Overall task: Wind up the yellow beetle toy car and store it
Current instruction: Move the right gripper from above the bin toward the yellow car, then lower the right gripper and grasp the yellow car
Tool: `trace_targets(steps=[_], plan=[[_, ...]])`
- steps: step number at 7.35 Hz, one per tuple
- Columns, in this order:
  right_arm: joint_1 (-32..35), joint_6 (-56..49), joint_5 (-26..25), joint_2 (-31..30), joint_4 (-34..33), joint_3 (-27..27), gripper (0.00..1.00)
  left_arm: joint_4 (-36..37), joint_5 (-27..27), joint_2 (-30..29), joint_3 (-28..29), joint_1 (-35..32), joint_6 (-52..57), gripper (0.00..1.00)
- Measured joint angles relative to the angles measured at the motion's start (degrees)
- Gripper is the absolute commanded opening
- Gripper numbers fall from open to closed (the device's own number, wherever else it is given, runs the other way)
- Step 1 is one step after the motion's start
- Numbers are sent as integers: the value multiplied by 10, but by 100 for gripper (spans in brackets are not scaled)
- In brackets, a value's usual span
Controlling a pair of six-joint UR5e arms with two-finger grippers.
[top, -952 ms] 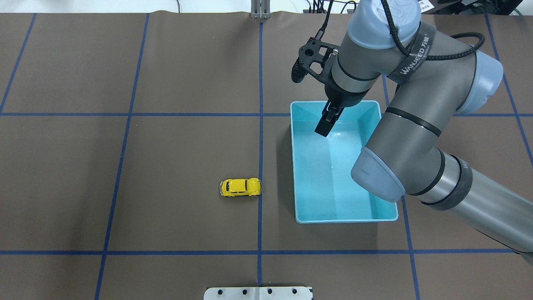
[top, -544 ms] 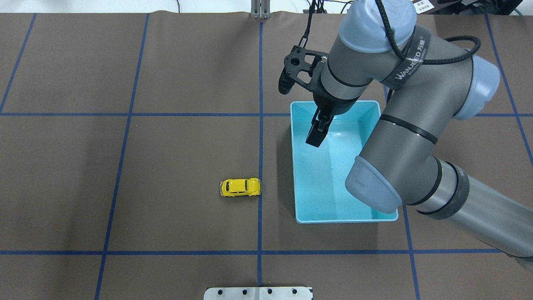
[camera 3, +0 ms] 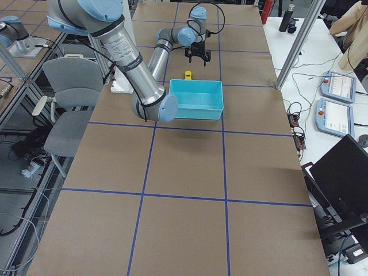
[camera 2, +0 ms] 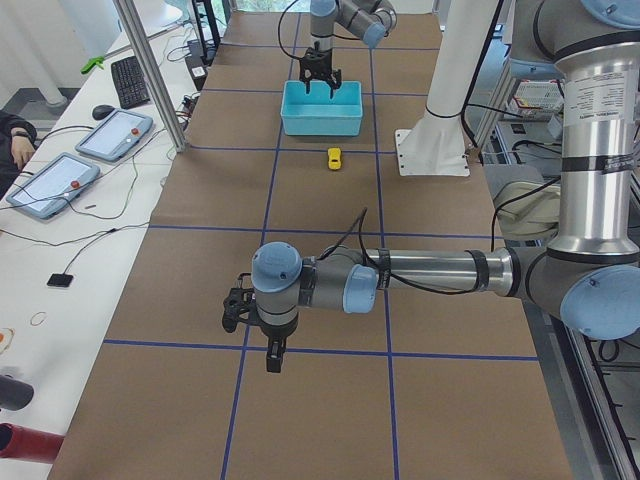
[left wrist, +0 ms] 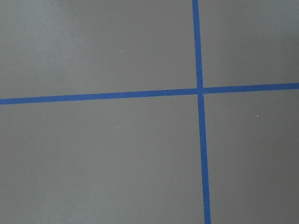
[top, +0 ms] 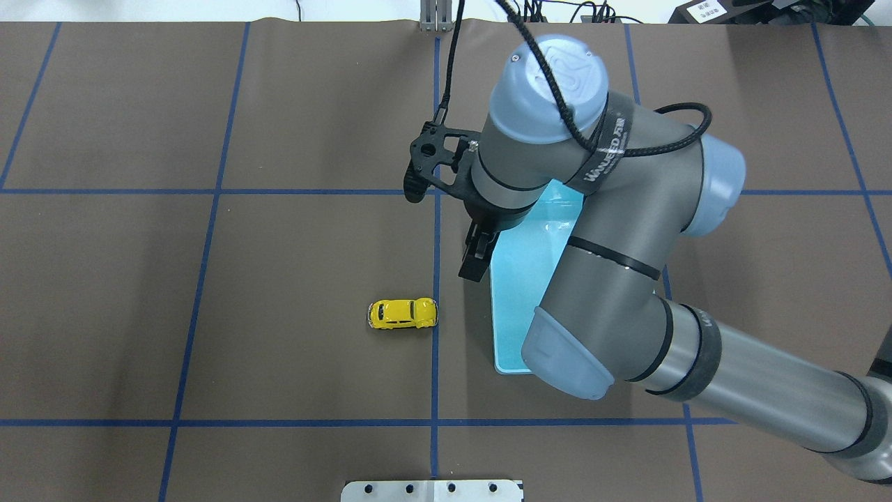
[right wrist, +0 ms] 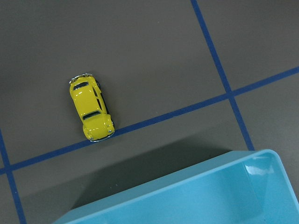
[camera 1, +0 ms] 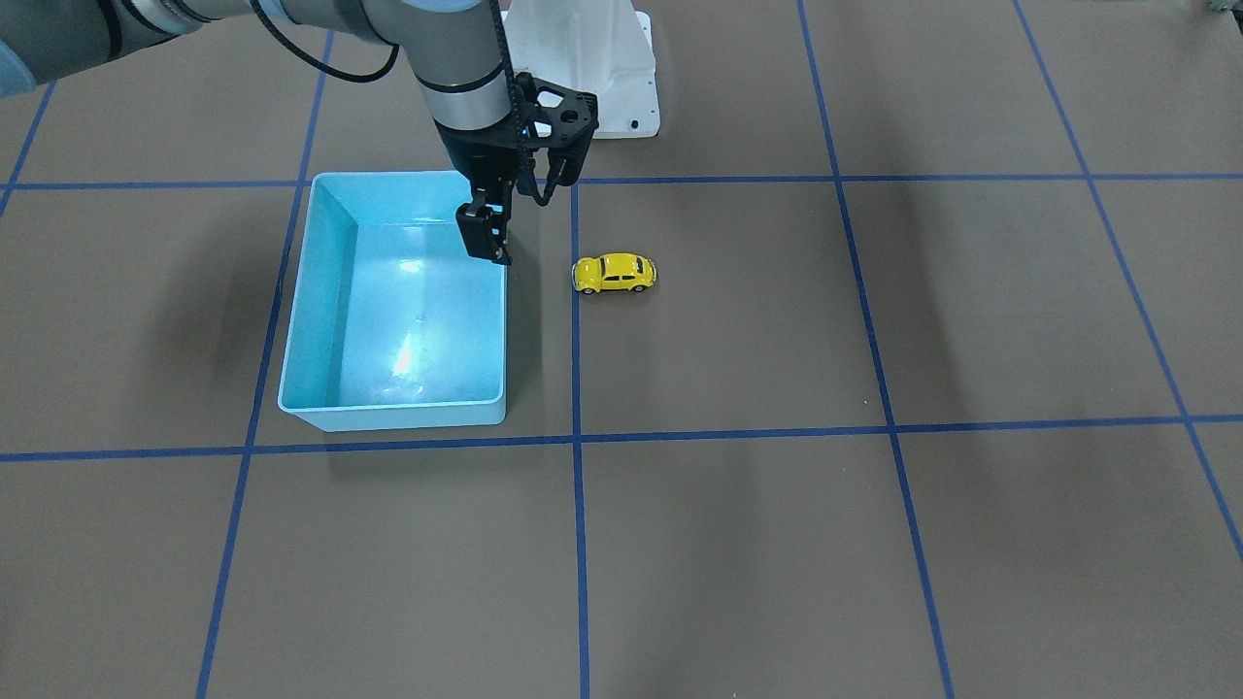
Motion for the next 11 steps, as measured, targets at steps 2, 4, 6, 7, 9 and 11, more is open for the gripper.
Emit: trace_targets(steps=[2, 4, 6, 7, 9, 11], plan=[[-27, 19, -6, 17, 127, -111, 100, 2, 0, -6, 8, 1, -5, 100], [-61, 46, -6, 43, 193, -184, 100, 1, 1, -4, 13, 0, -55, 100], [-83, 44, -12, 46, 202, -201, 100, -2, -3, -1, 11, 0, -76, 100], [-87, 35, -21, 45, 204, -205, 100, -2, -4, -1, 8, 0, -79, 100], [-92, 22, -37, 46, 206, -217, 100, -3, -5, -1, 6, 0, -80, 100], [-103, 20, -61, 48, 208, -223, 100, -3, -20, 0, 10, 0, -79, 100]])
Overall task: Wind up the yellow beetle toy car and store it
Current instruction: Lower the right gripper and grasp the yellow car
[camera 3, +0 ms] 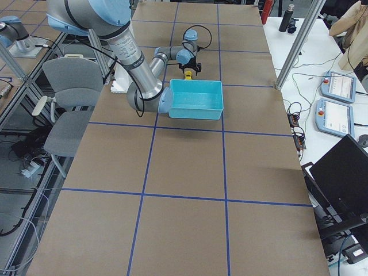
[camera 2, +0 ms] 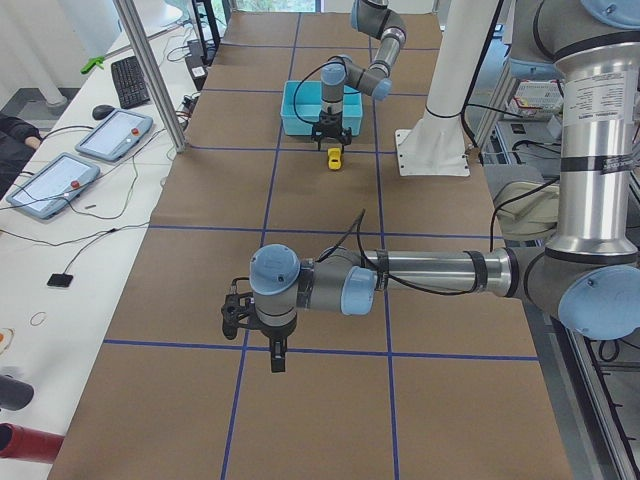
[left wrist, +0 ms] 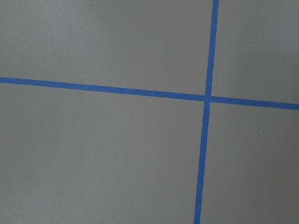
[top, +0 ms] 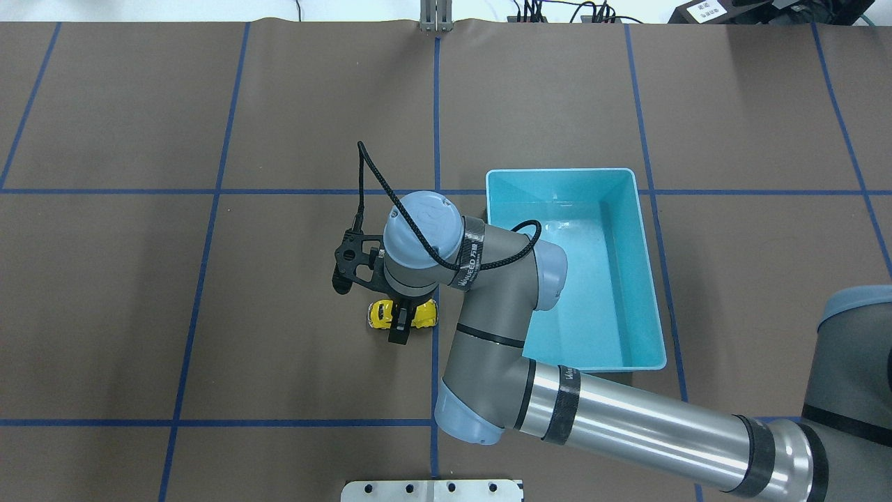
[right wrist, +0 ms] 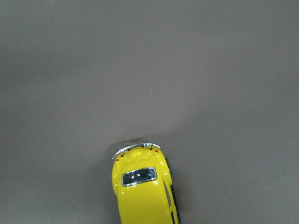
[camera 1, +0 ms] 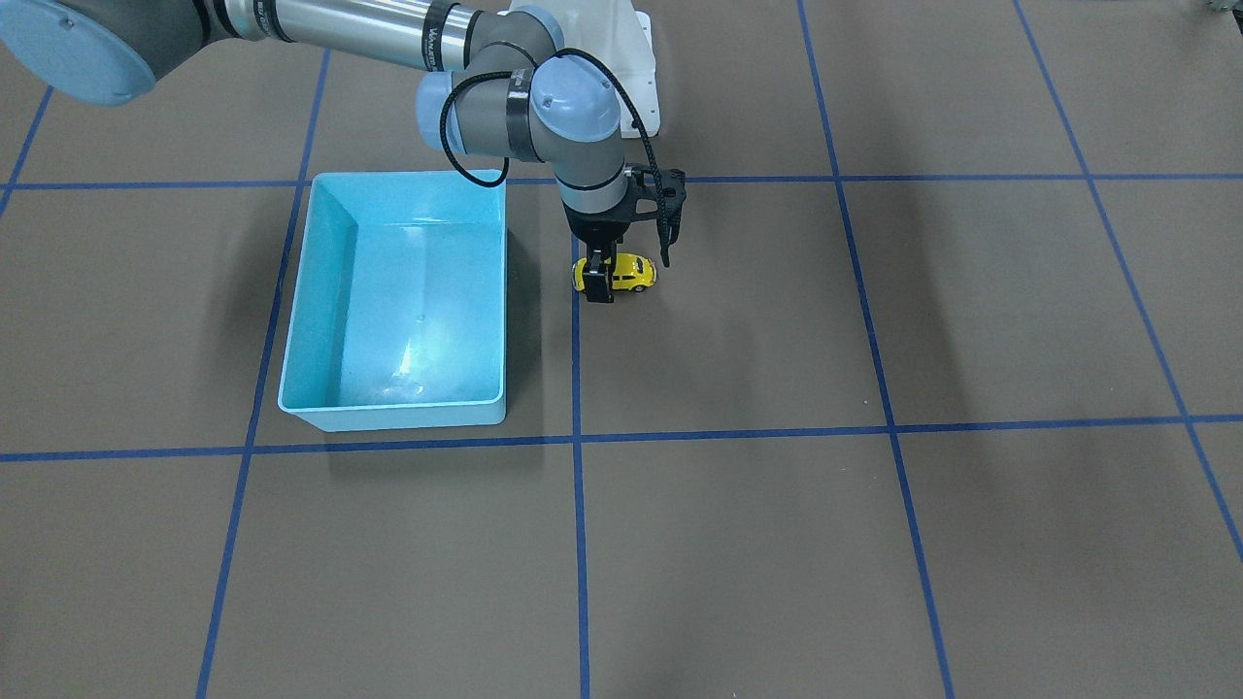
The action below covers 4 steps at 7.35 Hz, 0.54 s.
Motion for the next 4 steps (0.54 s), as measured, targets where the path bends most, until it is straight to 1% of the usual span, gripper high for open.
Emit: trace_targets(steps=[2, 3, 4], plan=[[-13, 0, -11, -1, 1, -1, 98, 0, -9, 1, 2, 0, 1, 100], [-18, 0, -16, -2, 1, -2, 65, 0, -9, 1, 3, 0, 2, 100], [-19, 0, -20, -4, 5, -2, 1, 0, -10, 1, 4, 0, 2, 100]])
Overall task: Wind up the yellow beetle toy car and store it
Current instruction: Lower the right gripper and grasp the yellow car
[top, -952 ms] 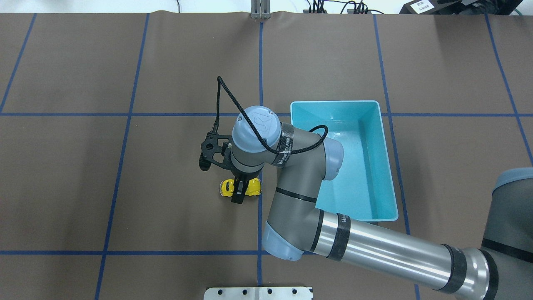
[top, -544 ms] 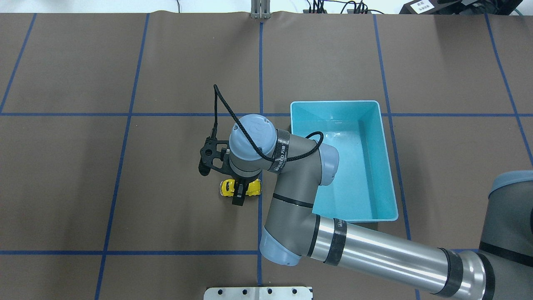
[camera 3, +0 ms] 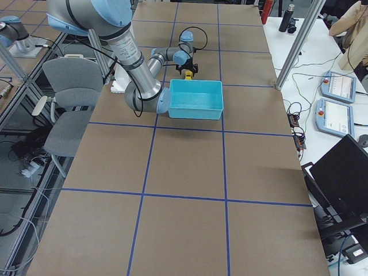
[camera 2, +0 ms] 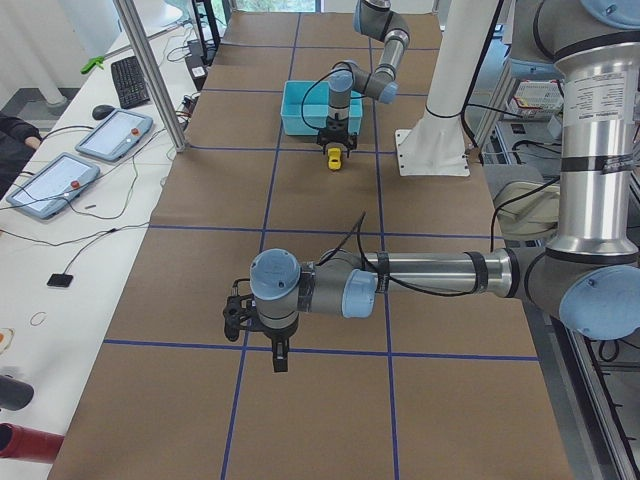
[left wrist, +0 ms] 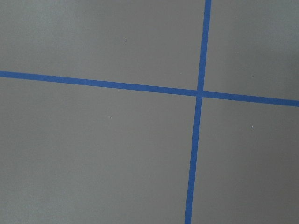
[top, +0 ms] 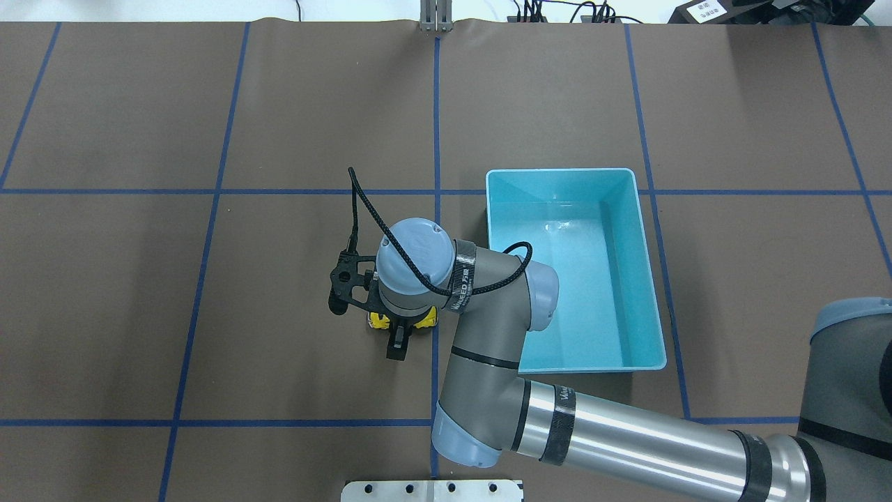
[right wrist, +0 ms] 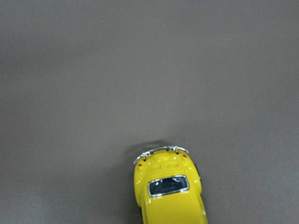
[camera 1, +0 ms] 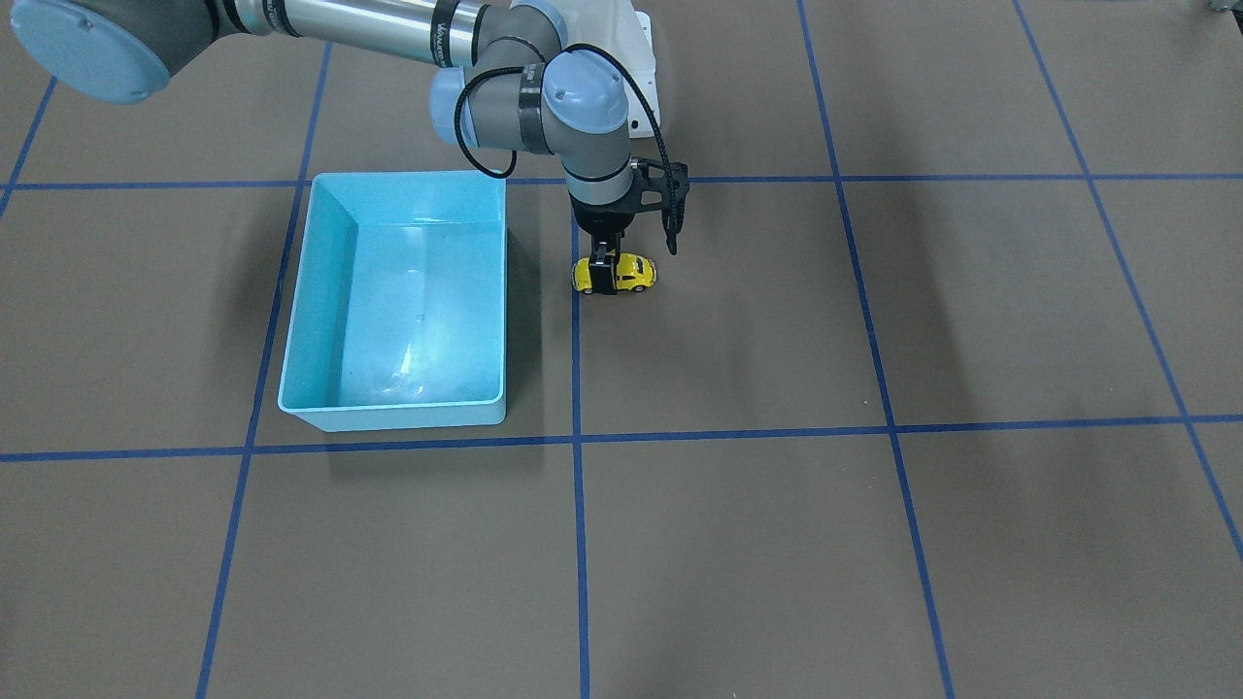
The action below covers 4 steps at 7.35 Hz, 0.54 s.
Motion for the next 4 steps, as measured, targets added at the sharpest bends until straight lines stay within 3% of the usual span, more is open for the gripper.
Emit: trace_targets(steps=[4], plan=[[0, -1, -6, 2, 16, 3, 0, 0, 0, 1, 0, 0, 1, 100]])
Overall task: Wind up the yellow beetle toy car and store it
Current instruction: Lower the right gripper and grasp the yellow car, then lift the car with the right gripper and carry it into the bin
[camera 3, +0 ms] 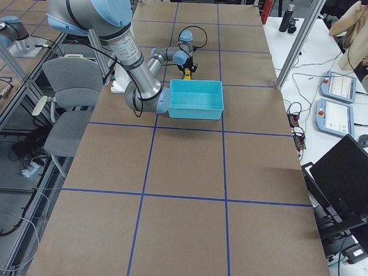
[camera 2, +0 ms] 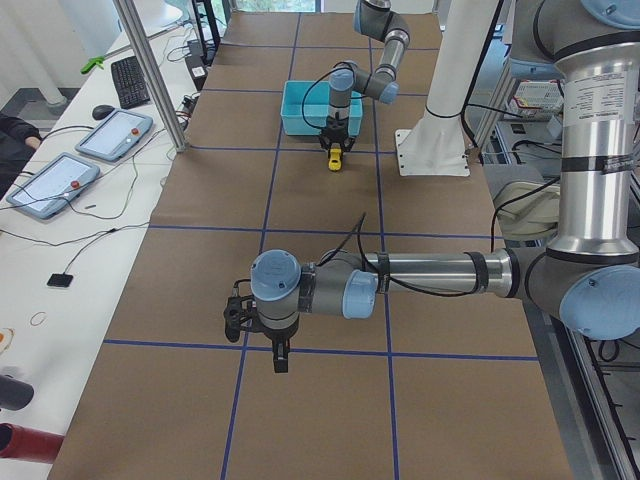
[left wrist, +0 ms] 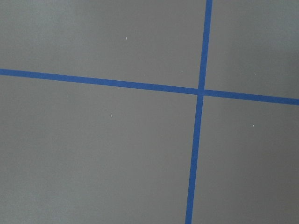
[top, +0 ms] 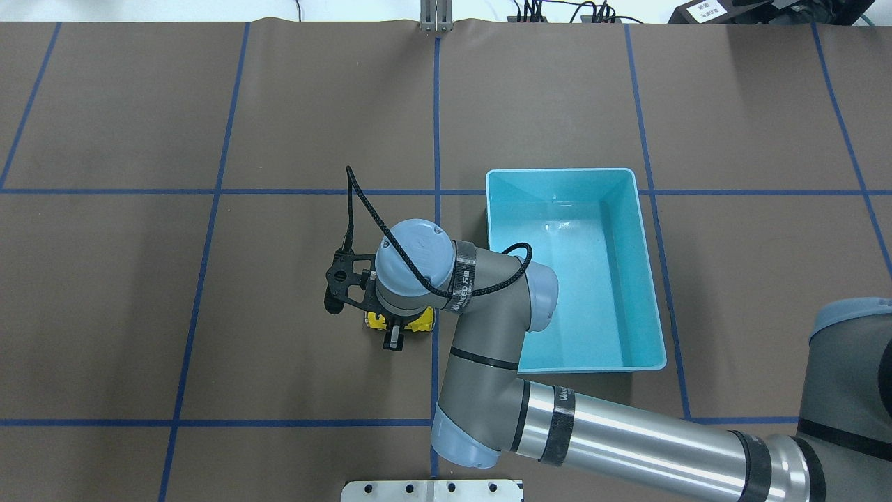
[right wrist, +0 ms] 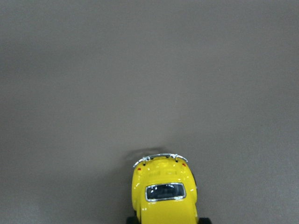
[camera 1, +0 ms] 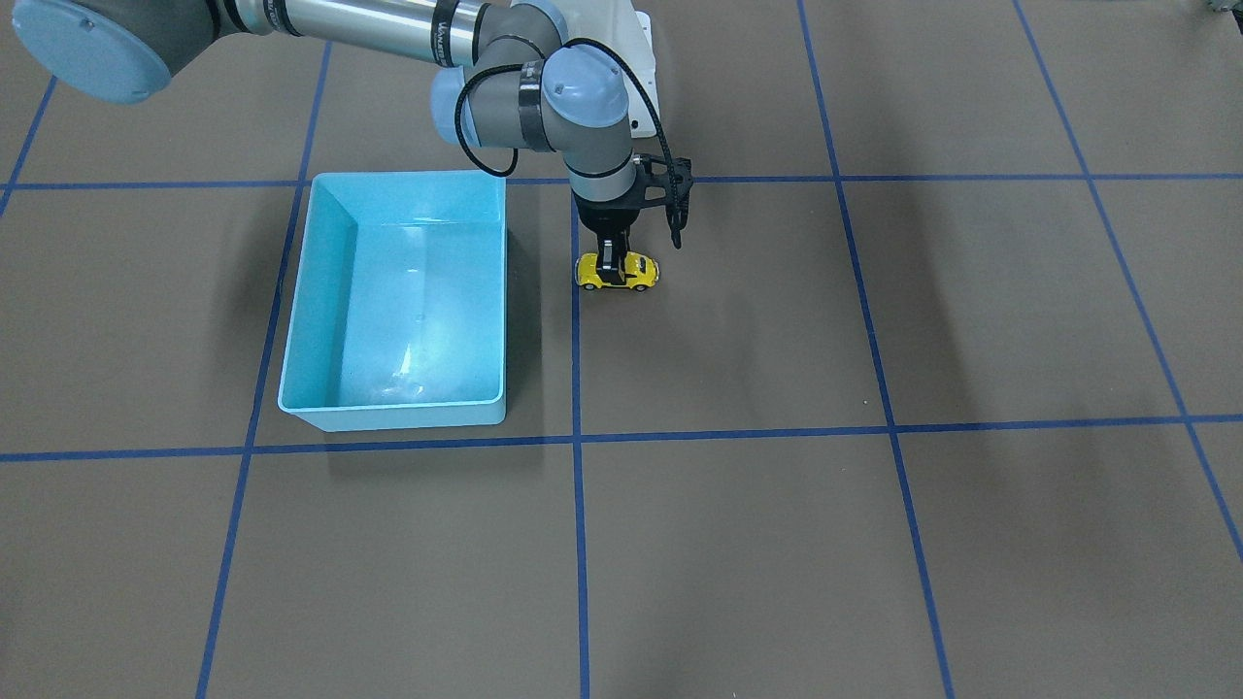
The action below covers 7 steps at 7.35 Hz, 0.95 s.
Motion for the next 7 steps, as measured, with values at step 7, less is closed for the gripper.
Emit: trace_targets(steps=[7], plan=[[64, -6, 56, -82, -223, 284, 0, 1, 0, 0, -4, -1, -3, 100]])
